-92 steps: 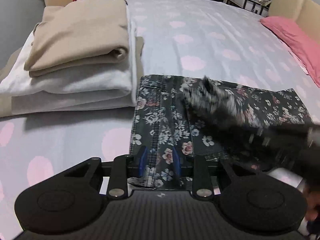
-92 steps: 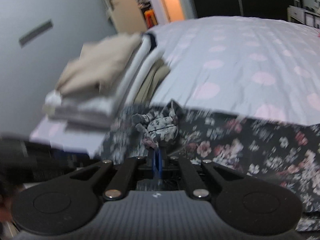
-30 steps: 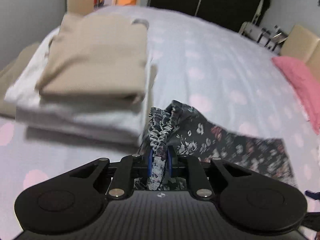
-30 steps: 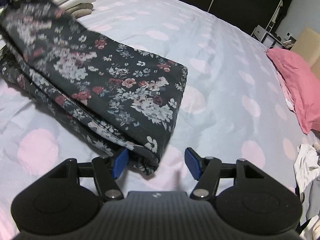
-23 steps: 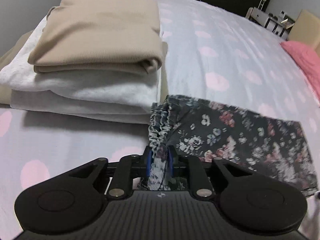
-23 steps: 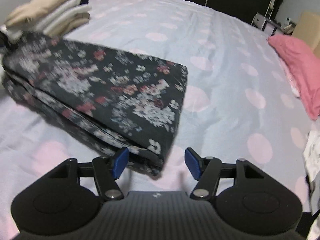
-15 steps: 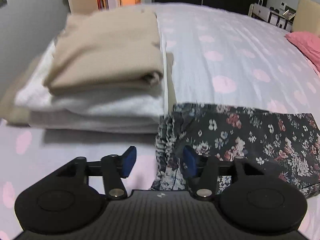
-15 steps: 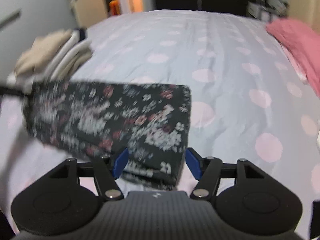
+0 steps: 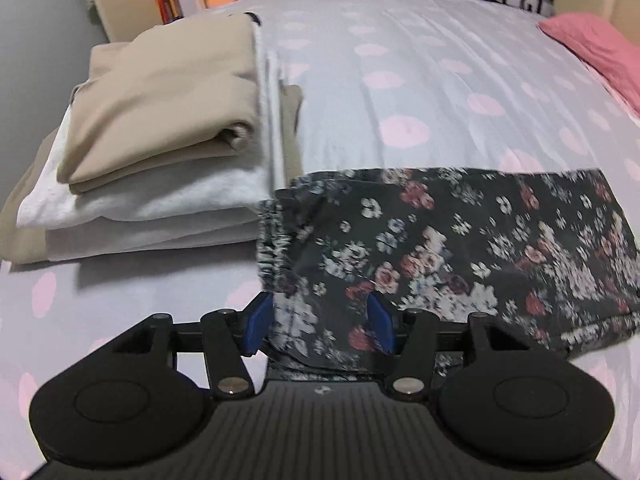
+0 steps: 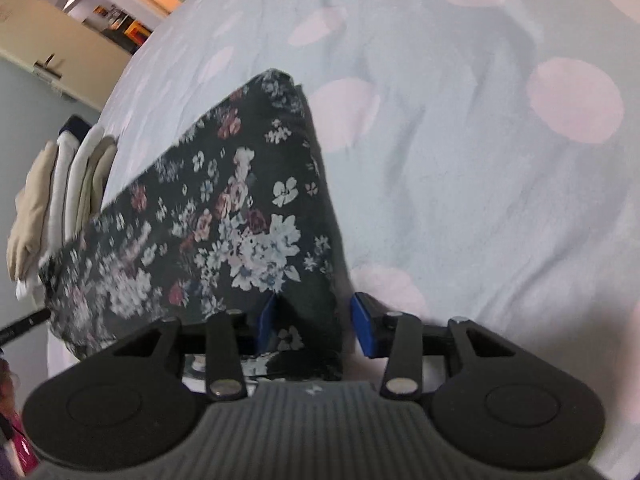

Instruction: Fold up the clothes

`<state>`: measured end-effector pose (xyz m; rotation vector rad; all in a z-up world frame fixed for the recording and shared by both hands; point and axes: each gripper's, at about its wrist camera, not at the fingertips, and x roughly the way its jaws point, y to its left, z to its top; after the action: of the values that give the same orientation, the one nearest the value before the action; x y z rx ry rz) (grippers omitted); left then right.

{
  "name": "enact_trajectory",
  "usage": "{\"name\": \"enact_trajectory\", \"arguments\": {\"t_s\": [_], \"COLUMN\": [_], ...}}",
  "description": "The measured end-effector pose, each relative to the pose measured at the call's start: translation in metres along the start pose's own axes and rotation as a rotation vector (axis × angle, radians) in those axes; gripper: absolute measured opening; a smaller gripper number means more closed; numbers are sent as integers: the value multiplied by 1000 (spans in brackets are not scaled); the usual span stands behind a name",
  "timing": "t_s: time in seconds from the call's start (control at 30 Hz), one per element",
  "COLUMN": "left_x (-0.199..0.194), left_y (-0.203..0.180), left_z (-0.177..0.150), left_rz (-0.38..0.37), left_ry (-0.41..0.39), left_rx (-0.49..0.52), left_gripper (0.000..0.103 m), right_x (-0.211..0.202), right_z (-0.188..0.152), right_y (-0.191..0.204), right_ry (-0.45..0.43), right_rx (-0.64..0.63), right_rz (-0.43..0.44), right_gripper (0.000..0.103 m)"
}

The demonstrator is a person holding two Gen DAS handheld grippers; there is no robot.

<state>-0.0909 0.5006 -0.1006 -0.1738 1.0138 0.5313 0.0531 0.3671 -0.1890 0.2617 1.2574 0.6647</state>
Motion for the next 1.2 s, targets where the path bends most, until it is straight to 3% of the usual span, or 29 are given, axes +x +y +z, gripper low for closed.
{"name": "enact_trajectory", "arguments": {"t_s": [0.03, 0.13, 0.23, 0.43, 0.67, 0.9, 1.07, 1.2], "left_x": [-2, -11, -25, -47, -67, -78, -85, -93], "left_y": [-3, -11, -19, -34, -67, -119, -165, -200], "left_z": [0, -1, -2, -12, -40, -69, -83, -92], "left_rz": [0, -10, -33, -67, -103, -159, -176, -191], "left_ry": [1, -7, -25, -52, -40, 3, -1, -9], "left_rx": [8, 21, 48, 101, 168, 166, 222, 247], "left_gripper": [51, 50, 51, 50, 50, 50, 50, 50], "right_x": [1, -5, -19, -63, -101, -85, -85, -95], "right_z": [-1, 0, 1, -14, -78, -143, -138, -129], "right_y": [1, 5, 10, 20, 26, 19, 30, 40], "right_ry": [-1, -9, -28, -49, -16, 73, 98, 124], "right_rx": [-1, 2, 16, 42, 87, 139, 16, -162], "right_rz": [1, 18, 44, 106, 147, 132, 83, 36], "right_gripper": [42, 21, 14, 13, 12, 13, 20, 22]}}
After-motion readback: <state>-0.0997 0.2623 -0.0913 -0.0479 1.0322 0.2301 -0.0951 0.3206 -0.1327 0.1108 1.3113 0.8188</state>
